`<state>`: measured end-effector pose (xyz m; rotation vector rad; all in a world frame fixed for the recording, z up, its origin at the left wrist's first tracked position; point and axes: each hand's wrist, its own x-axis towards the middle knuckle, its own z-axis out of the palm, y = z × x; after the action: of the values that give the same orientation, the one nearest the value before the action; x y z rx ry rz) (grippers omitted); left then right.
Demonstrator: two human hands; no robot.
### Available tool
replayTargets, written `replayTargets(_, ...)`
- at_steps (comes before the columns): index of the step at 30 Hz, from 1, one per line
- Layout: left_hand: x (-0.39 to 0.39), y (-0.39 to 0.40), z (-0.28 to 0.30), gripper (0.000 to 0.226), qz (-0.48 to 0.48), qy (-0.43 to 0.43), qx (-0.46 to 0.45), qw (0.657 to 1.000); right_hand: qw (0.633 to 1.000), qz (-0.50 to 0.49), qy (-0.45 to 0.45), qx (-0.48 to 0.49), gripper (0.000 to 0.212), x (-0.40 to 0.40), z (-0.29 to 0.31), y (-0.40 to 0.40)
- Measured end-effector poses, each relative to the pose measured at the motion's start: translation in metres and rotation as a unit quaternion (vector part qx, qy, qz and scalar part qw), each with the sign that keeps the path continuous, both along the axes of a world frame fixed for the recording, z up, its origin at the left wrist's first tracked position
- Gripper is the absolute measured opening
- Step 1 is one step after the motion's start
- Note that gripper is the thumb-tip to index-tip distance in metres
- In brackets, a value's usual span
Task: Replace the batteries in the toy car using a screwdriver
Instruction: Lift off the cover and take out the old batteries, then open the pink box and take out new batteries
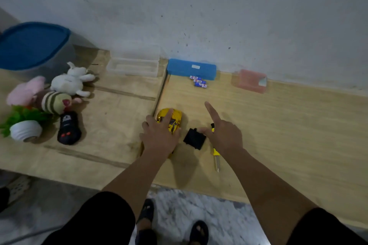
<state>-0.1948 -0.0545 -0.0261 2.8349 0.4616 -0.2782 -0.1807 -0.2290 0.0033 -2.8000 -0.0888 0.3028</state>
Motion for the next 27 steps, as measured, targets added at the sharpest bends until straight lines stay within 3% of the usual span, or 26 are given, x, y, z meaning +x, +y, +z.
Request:
replayTargets(5, 0.006, -0.004, 0.004, 0.074, 0.015, 0.029, 0.017, 0.999, 0.999, 0.031, -0.023, -0.030, 0.064, 0.005, -0.010, -0.005)
replayTargets(8, 0.010, -0.006, 0.012, 0.076, 0.003, -0.007, 0.032, 0.999, 0.998, 0.035, -0.035, -0.048, 0.062, 0.012, -0.008, -0.009)
replayTargets(18, 0.098, -0.056, 0.054, 0.076, -0.230, -0.156, 0.027, 0.960, 0.986, -0.019, -0.103, -0.130, 0.065, 0.067, 0.032, -0.078)
replayTargets(27, 0.175, -0.153, 0.013, 0.080, -0.283, -0.152, 0.003, 0.947, 0.980, -0.008, -0.101, -0.174, 0.065, 0.139, -0.009, -0.161)
